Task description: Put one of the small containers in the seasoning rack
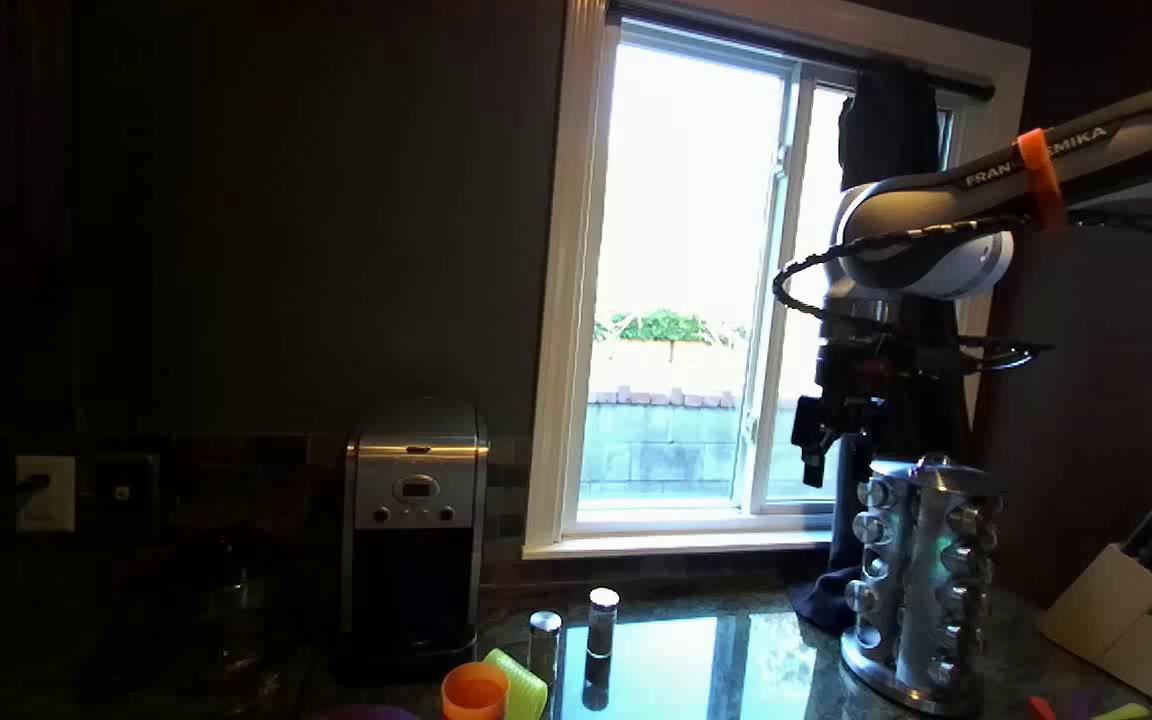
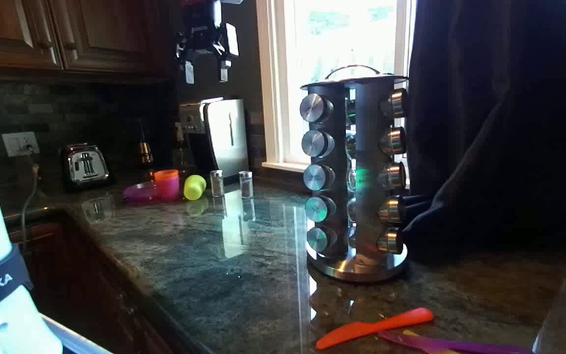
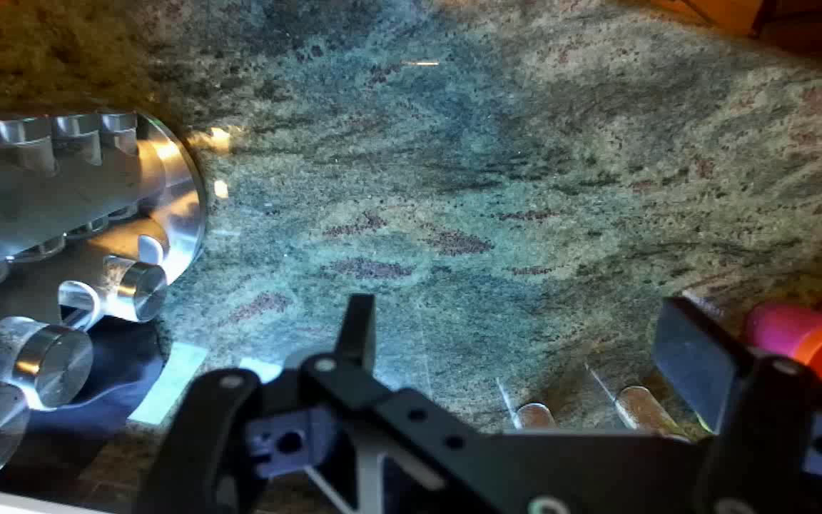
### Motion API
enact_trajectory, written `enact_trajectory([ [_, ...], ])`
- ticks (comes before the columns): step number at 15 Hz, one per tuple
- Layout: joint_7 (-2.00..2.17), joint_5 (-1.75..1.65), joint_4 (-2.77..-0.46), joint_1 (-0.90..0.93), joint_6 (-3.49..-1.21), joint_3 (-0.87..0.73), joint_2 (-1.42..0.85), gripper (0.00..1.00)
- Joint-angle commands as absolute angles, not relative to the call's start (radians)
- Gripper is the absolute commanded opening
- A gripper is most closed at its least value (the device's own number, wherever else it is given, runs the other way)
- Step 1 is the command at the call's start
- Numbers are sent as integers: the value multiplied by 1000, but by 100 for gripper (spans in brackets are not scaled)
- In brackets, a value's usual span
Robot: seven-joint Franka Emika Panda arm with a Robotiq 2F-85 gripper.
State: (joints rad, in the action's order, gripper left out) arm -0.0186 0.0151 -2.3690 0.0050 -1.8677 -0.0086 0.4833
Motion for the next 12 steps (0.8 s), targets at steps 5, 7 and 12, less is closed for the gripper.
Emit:
enact_trajectory([
  [5,-19,15,-2367,4,-1865,-8,483,100],
  [7,-19,15,-2367,4,-1865,-8,483,100],
  [12,-135,-8,-2365,76,-1912,42,442,100],
])
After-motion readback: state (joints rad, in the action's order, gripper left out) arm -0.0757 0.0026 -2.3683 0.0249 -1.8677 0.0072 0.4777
